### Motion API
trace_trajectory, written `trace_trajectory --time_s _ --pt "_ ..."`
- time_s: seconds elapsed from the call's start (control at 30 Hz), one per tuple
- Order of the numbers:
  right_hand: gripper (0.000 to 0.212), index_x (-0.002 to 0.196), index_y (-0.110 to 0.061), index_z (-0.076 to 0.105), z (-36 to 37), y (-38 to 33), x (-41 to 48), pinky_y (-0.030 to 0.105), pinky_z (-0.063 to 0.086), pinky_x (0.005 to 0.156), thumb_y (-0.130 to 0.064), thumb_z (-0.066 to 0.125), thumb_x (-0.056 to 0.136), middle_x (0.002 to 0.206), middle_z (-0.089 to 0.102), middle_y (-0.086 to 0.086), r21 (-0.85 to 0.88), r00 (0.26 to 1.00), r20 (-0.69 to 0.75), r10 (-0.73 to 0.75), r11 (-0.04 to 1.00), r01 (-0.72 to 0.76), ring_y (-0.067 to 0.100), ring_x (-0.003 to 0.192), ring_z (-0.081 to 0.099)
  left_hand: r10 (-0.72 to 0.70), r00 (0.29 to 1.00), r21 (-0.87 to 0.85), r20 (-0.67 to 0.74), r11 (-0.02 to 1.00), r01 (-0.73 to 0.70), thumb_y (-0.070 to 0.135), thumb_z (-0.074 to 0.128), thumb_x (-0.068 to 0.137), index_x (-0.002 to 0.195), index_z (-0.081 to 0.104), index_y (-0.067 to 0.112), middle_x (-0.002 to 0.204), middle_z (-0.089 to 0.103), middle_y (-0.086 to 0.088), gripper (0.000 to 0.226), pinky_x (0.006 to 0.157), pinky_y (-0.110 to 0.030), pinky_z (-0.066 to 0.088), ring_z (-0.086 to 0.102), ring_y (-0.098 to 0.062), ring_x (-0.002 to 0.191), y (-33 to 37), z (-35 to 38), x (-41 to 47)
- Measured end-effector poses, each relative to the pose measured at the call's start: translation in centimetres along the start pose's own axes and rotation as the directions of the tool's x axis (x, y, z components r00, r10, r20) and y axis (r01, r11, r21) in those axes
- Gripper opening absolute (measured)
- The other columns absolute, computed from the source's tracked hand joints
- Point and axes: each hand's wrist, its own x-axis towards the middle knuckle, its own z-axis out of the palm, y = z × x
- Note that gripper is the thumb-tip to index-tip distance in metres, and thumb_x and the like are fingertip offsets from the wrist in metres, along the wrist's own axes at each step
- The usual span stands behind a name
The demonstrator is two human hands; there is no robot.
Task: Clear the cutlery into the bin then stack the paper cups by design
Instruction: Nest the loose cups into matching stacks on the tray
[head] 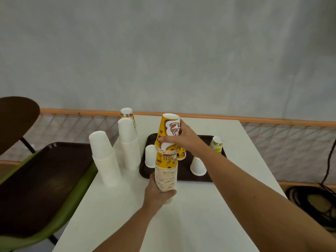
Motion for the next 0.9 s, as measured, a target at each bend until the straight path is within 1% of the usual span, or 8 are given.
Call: trace_trajectory --time_s 0.1,0.17,0.27,0.43,0.53,0.67,0.8,0.9 --pt "0.061 0.123 -0.023 0.05 -0.1 -1.1 1.4 0.033 0.056 0.082 -0.026 0.081 0.07 0.113 0.067 -0.001 0.112 1.0 -0.01 0.005 0.994 -0.004 0.018 0.101 0.065 -0.007 1.0 0.02 -0.017 1.0 0.007 0.012 0.083 0.065 0.136 0.033 0.021 0.117 0.051 0.007 0.087 0.093 -0.027 0.042 0.051 -0.019 0.116 0.3 -1.1 0.9" --pt "0.061 0.123 -0.022 0.05 -0.3 -1.8 2.2 0.035 0.056 0.08 -0.024 0.08 0.071 0.112 0.067 0.0 0.186 1.0 -0.028 0.012 0.983 -0.007 0.019 0.1 0.066 -0.012 1.0 0.046 -0.027 0.999 0.013 0.015 0.083 0.065 0.139 0.03 0.02 0.125 0.051 0.003 0.091 0.098 -0.031 0.043 0.05 -0.022 0.121 0.5 -1.7 1.8" --pt "0.059 0.122 -0.023 0.049 -0.2 -2.4 3.1 0.04 0.056 0.082 -0.023 0.08 0.071 0.111 0.067 0.0 0.229 0.998 -0.053 0.022 0.973 -0.009 0.02 0.1 0.065 -0.012 0.999 0.074 -0.036 0.997 0.014 0.02 0.084 0.064 0.141 0.027 0.022 0.133 0.049 0.001 0.095 0.101 -0.036 0.044 0.047 -0.023 0.125 0.6 -2.4 3.1" --pt "0.052 0.119 -0.023 0.05 0.2 -3.2 3.9 0.026 0.054 0.064 -0.021 0.077 0.074 0.101 0.068 -0.005 0.287 0.993 -0.116 0.027 0.958 0.007 0.012 0.089 0.066 -0.001 1.0 0.089 -0.03 0.996 0.004 0.023 0.084 0.064 0.142 0.027 0.024 0.135 0.048 0.001 0.097 0.102 -0.041 0.044 0.047 -0.023 0.126 0.6 -3.1 4.8" --pt "0.051 0.119 -0.022 0.051 -0.2 -3.5 4.4 0.023 0.053 0.06 -0.021 0.077 0.075 0.101 0.067 -0.005 0.324 0.98 -0.196 0.028 0.945 0.037 0.009 0.086 0.066 0.01 0.999 0.073 -0.031 0.997 -0.007 0.021 0.084 0.064 0.141 0.027 0.023 0.134 0.049 0.0 0.096 0.101 -0.041 0.043 0.047 -0.024 0.125 0.7 -3.4 5.7" --pt "0.059 0.125 -0.019 0.05 -1.5 -2.9 5.3 0.029 0.056 0.066 -0.023 0.079 0.073 0.11 0.067 0.001 0.319 0.956 -0.292 0.024 0.945 0.073 0.017 0.097 0.065 0.03 0.999 0.05 -0.029 0.998 -0.028 0.02 0.085 0.063 0.14 0.029 0.02 0.133 0.05 -0.001 0.095 0.101 -0.041 0.045 0.049 -0.024 0.124 0.8 -3.4 6.6" --pt "0.061 0.123 -0.021 0.046 -2.7 -1.2 6.5 0.027 0.054 0.069 -0.02 0.079 0.072 0.11 0.063 0.001 0.308 0.936 -0.347 0.052 0.949 0.062 0.015 0.096 0.062 0.031 0.999 0.038 -0.037 0.999 -0.03 0.021 0.086 0.062 0.139 0.03 0.022 0.133 0.05 0.001 0.095 0.1 -0.039 0.044 0.048 -0.022 0.124 1.2 -3.0 7.6" --pt "0.063 0.121 -0.021 0.044 -3.3 1.2 7.7 0.034 0.054 0.082 -0.016 0.081 0.07 0.114 0.061 0.004 0.269 0.924 -0.373 0.084 0.963 0.021 0.021 0.104 0.06 0.016 0.999 0.026 -0.051 1.0 -0.015 0.022 0.086 0.061 0.139 0.03 0.024 0.133 0.05 0.001 0.096 0.102 -0.041 0.045 0.048 -0.022 0.125 1.4 -2.7 8.4"
